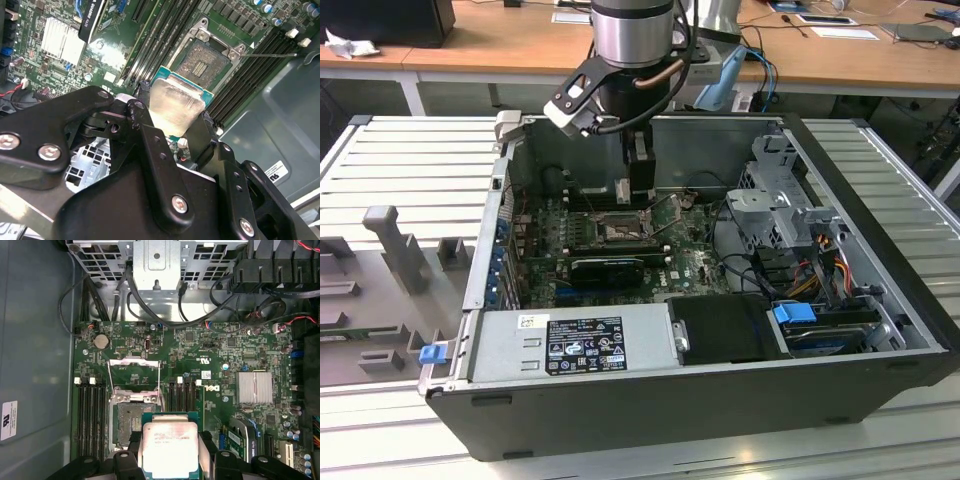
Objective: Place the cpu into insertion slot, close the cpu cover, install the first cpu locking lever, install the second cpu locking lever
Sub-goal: 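Place the cpu into insertion slot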
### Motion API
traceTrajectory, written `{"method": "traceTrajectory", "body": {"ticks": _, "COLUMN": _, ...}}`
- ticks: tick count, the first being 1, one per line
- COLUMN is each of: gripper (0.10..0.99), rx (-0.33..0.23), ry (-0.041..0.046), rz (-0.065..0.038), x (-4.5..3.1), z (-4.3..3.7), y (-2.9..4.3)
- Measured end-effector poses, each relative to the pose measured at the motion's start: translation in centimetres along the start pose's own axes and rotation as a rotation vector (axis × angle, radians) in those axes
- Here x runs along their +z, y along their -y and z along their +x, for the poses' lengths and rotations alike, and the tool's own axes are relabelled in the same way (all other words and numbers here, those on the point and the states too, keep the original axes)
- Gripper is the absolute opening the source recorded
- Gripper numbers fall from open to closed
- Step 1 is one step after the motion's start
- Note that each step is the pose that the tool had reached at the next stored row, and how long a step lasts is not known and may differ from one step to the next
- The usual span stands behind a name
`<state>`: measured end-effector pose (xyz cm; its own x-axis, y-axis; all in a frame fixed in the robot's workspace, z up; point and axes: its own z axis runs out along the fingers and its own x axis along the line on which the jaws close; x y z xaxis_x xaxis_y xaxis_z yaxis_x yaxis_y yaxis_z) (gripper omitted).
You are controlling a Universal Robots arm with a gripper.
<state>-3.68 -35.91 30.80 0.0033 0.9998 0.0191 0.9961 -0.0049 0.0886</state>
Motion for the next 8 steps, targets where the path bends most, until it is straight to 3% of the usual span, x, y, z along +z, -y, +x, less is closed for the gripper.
{"method": "traceTrajectory", "body": {"ticks": 8, "gripper": 0.533, "rx": 0.008, "ry": 0.0007, "rz": 0.0, "x": 0.58, "z": -0.01, "y": 0.05}}
